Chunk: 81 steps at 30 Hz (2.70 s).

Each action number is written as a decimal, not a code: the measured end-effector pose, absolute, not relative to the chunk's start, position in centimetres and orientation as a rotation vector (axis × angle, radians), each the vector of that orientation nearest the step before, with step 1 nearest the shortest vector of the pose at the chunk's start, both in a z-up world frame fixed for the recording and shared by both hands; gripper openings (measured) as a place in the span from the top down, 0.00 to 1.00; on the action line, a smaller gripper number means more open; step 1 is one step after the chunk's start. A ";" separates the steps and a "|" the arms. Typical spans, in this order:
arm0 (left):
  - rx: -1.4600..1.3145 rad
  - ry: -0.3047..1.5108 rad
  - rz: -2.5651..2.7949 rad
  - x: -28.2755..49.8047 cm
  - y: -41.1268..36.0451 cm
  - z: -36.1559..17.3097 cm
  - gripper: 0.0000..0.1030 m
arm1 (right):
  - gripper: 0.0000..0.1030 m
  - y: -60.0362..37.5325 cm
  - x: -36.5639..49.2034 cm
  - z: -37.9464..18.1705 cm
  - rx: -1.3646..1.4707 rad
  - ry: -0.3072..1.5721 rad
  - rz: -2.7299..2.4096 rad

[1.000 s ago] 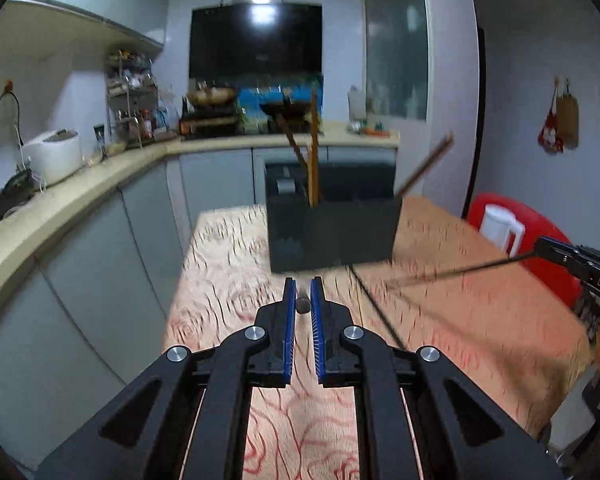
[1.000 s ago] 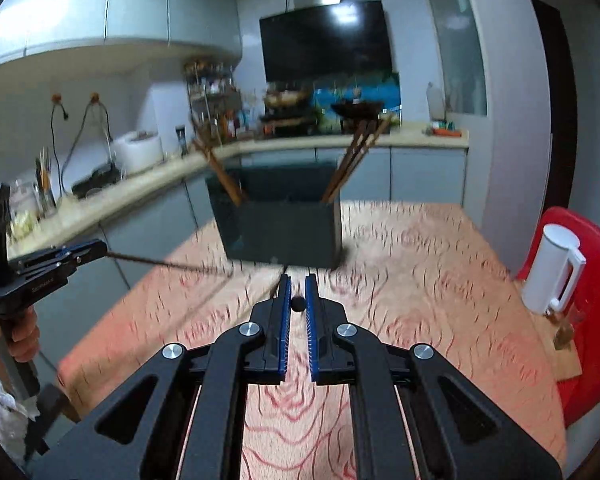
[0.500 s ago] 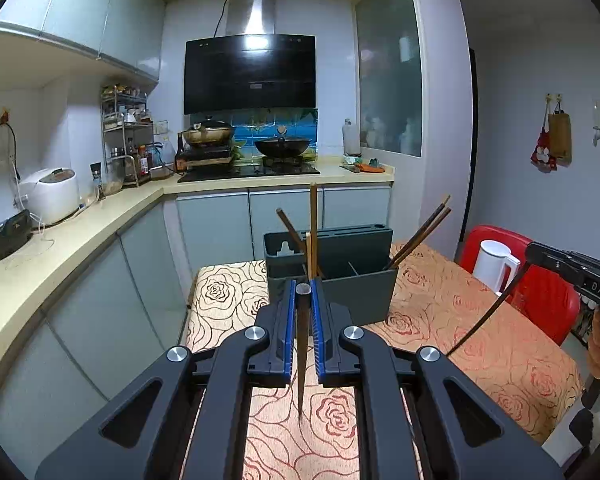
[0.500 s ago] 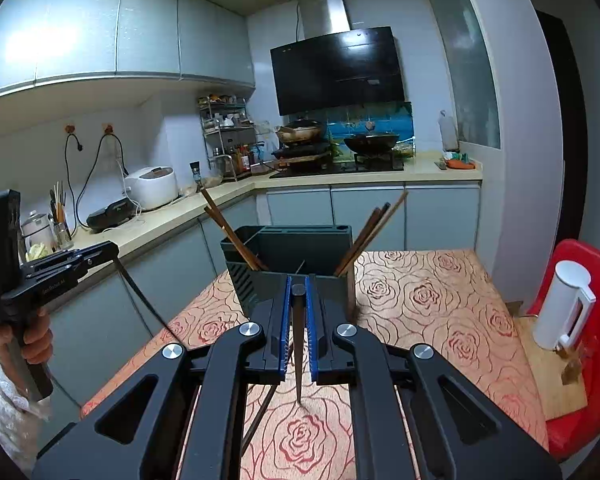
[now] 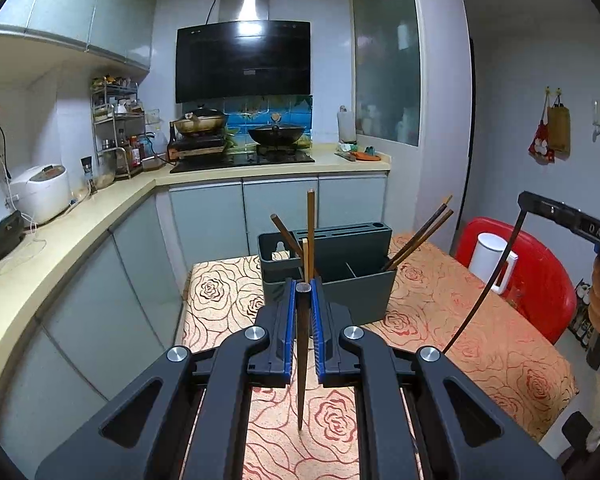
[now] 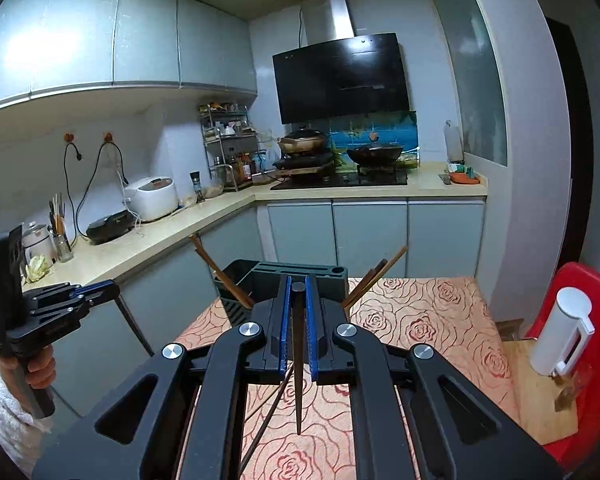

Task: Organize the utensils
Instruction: 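Lift both held chopsticks and lower them into the green holder box, then open both tools over the holder and pull them back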

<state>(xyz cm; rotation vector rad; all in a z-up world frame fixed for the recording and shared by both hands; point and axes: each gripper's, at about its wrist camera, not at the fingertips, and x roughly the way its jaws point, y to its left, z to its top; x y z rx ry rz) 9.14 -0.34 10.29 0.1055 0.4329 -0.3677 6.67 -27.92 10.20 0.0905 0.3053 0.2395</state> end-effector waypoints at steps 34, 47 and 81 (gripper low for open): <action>0.089 0.298 -0.380 20.2 -9.8 20.3 0.93 | 0.92 -27.5 19.1 17.9 0.088 0.230 0.179; 0.043 0.439 -0.341 26.4 -9.5 13.9 0.93 | 0.92 -27.5 23.6 12.4 0.117 0.358 0.160; 0.059 0.422 -0.332 15.8 -4.7 10.4 0.23 | 0.53 -28.0 14.7 10.0 0.070 0.339 0.131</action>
